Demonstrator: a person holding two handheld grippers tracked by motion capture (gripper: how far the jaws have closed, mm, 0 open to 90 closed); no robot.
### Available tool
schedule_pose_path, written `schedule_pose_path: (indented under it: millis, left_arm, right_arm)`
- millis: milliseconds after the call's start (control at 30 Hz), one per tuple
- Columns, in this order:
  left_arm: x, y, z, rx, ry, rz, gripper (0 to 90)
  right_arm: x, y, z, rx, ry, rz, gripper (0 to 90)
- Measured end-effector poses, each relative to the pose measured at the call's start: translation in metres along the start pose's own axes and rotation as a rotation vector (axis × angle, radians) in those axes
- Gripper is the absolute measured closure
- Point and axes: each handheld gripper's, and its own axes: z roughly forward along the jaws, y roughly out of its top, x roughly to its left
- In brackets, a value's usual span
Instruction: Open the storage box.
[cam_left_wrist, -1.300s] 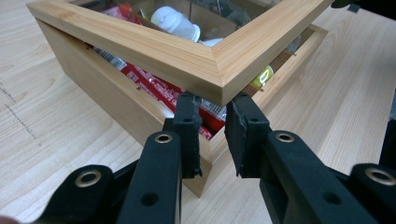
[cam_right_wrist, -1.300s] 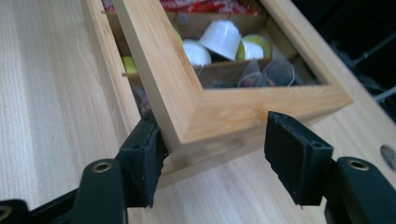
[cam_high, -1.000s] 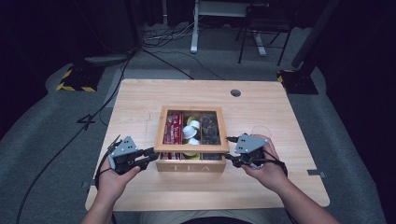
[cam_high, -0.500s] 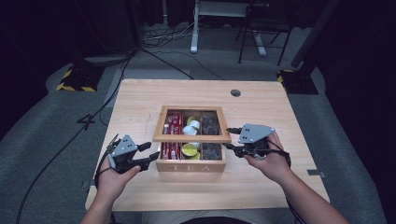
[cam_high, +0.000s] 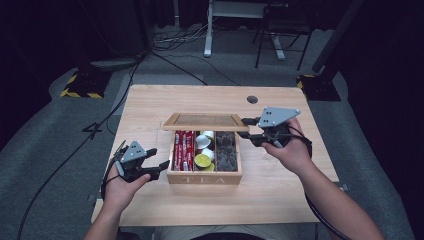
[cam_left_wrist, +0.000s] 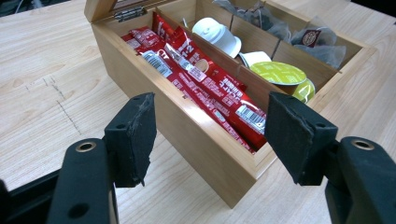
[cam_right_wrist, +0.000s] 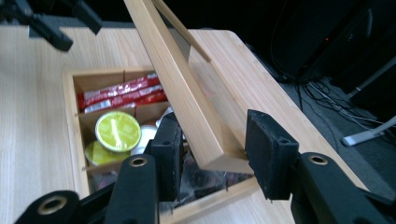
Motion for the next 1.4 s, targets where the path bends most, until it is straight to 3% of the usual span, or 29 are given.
schedule_pose_path:
  millis: [167,500,800,967,1167,1400]
  left_arm:
    - [0.002,-0.003,0.003,0.014,-0.002,-0.002,34.7]
    - [0.005,-0.010,0.002,0.026,0.012,-0.011,34.6]
    - [0.008,-0.014,0.001,0.034,0.024,-0.025,34.7]
    - [0.010,-0.016,-0.001,0.036,0.042,-0.038,34.6]
    - [0.011,-0.021,0.001,0.059,0.060,-0.024,34.0]
    - [0.013,-0.025,0.000,0.067,0.070,-0.048,33.9]
  right_arm:
    - [-0.015,0.008,0.006,-0.019,0.026,0.038,59.5]
    - [-0.039,0.017,0.011,-0.058,0.027,0.088,60.7]
    - [-0.058,0.025,0.015,-0.083,-0.019,0.103,60.4]
    - [-0.072,0.029,0.019,-0.105,-0.038,0.136,59.8]
    - [-0.086,0.036,0.024,-0.098,-0.064,0.160,59.5]
    - [-0.104,0.038,0.033,-0.116,-0.092,0.199,58.9]
